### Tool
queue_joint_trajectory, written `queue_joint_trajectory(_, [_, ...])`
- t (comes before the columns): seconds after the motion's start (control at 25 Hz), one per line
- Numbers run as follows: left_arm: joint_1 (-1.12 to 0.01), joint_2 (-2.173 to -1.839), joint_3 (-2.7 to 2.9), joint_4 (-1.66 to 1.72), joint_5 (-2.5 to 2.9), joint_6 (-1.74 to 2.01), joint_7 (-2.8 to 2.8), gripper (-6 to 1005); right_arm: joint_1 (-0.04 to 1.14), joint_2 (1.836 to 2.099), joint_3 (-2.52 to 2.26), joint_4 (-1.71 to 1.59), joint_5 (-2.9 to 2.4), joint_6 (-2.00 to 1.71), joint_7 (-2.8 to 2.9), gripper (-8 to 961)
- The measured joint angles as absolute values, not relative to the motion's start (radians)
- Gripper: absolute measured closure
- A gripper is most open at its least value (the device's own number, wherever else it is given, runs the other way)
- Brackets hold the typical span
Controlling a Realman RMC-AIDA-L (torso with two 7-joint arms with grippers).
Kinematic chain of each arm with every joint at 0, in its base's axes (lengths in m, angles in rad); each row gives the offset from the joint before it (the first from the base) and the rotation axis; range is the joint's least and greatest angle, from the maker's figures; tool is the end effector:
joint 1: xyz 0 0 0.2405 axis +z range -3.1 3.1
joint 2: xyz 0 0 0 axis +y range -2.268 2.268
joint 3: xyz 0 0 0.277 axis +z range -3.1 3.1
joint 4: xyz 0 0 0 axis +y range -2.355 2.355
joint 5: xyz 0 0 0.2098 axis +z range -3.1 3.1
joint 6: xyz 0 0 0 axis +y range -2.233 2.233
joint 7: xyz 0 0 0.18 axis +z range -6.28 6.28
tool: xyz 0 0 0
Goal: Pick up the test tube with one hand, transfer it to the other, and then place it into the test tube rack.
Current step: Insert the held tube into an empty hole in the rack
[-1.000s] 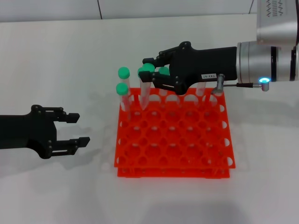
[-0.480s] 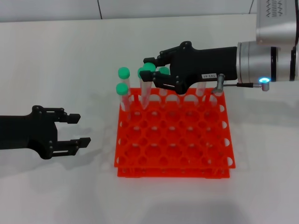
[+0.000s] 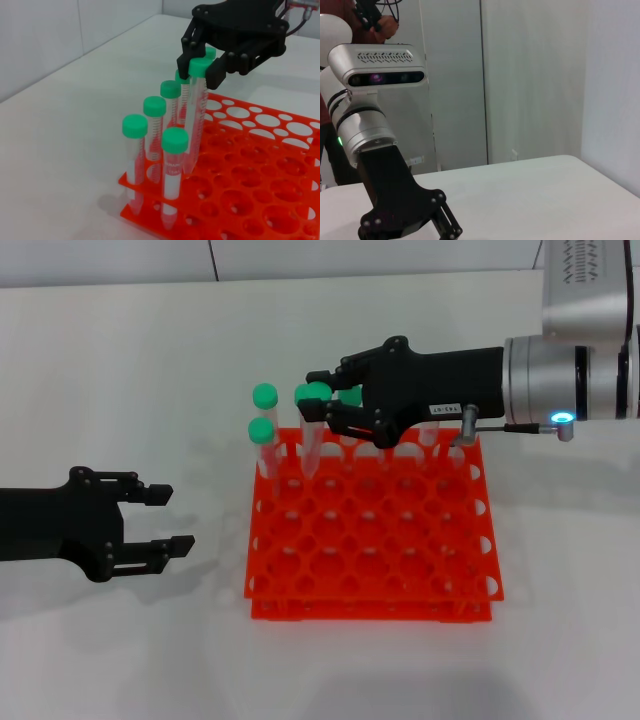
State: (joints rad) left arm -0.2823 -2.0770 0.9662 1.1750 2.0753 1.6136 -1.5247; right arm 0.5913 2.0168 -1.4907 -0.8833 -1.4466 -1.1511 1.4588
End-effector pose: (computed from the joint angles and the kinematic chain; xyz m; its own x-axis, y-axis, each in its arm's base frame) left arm -0.2857 0.3071 -0.0077 0.9434 0.2639 0.2007 0.3086 -0.9202 -0.2409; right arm 0.1426 0.3897 -0.0797 0.8814 -0.0616 -0.4684 -0.1732 -0.9646 -0.1990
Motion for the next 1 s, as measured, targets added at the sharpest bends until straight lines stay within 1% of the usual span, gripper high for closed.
queue_joint_trajectory(0.44, [-0.282, -2.077, 0.967, 1.174, 2.075, 1.614, -1.525, 361, 0.626, 2.019, -1.493, -0.842, -1.45, -1.149, 1.459, 655])
queue_joint_trajectory(1.0, [-0.287, -2.077, 0.97, 1.159, 2.077, 1.614, -1.521, 361, 0.636, 2.022, -1.51, -0.826, -1.459, -1.128, 1.459, 652])
